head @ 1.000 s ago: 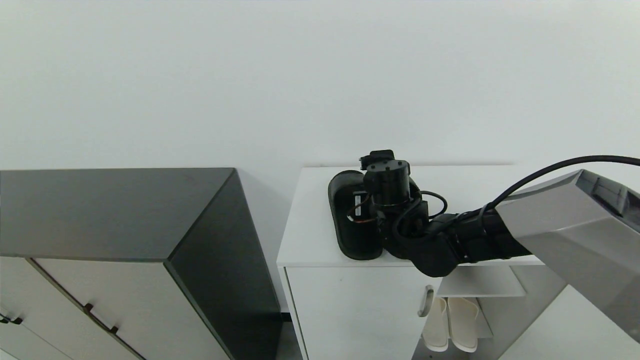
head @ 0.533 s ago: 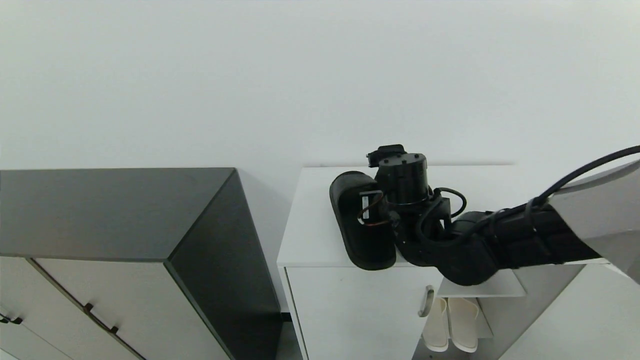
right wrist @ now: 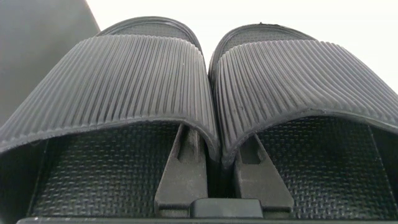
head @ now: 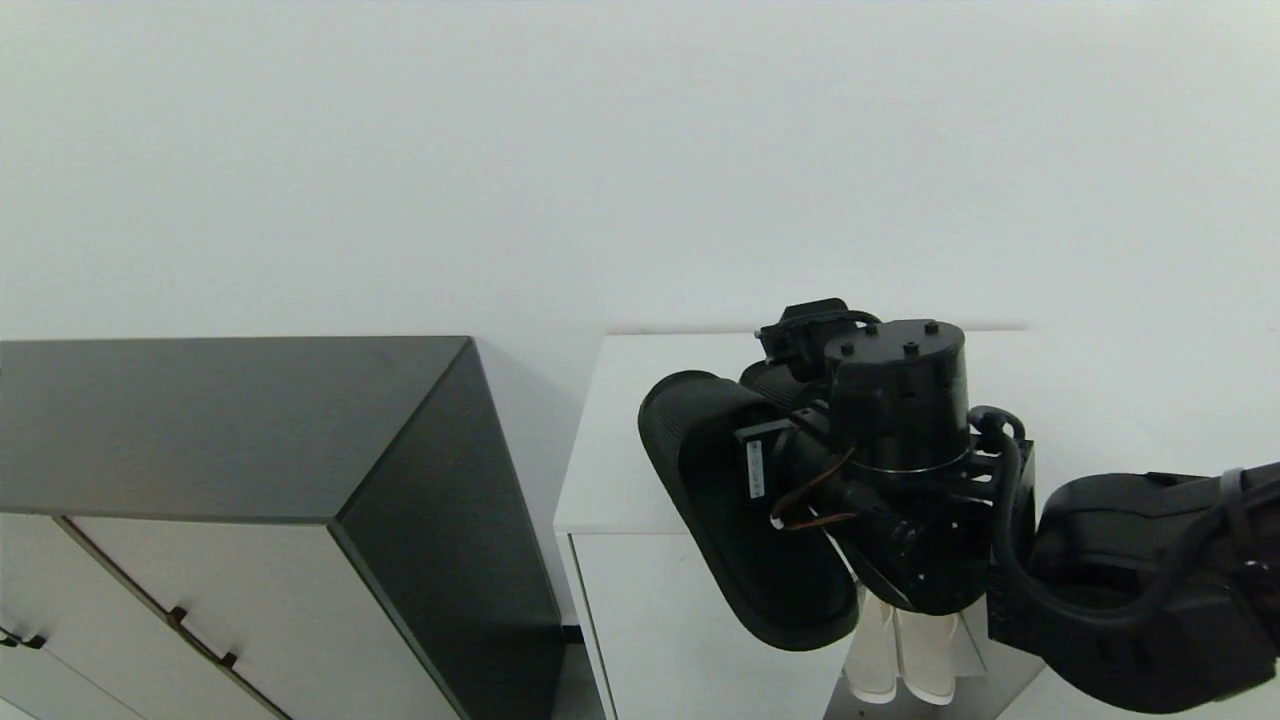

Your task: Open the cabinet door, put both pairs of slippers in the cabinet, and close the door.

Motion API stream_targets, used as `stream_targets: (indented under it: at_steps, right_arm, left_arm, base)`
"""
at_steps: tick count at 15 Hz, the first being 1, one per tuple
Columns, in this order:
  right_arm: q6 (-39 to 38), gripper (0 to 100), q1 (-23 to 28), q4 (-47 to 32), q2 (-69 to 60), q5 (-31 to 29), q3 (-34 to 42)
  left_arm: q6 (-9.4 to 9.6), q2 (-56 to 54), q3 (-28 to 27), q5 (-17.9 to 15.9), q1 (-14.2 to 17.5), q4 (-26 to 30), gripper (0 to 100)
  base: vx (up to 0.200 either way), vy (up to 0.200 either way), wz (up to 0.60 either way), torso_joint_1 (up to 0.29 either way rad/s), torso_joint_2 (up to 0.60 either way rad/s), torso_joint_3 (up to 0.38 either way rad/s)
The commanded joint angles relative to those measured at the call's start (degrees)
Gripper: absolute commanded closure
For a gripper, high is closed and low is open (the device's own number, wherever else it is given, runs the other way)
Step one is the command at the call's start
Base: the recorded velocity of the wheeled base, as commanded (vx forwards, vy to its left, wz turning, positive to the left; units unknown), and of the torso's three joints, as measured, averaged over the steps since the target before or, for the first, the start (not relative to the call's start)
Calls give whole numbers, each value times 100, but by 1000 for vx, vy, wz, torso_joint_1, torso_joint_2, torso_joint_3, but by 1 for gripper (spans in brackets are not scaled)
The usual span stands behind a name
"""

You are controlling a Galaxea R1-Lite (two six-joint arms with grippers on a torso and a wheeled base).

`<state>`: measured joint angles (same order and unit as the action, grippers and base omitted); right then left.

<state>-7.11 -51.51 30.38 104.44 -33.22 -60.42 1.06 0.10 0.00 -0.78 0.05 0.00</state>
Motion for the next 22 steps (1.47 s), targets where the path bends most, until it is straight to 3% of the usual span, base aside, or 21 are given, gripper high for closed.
stream_targets:
  at_steps: [1,3,18,22]
  right_arm:
    - [-1,100,-17,12,-90,0,39]
    - [-10,100,-9,21,-108,0,83]
    - [-10,100,9,135,-231,-35,267]
    - [-10,100,9,135,-240,-27,338]
  left_arm:
    - [-1,-1,0,-1,4,0,100]
    - [-1,-1,0,-1,4,0,100]
    - [17,-1,0,-10,4,0,100]
    - [8,-1,0,-10,4,0,100]
  base:
    - [0,0,0,0,0,0]
    - [0,0,0,0,0,0]
    - [-200,0,0,1,3,2]
    - [0,0,0,0,0,0]
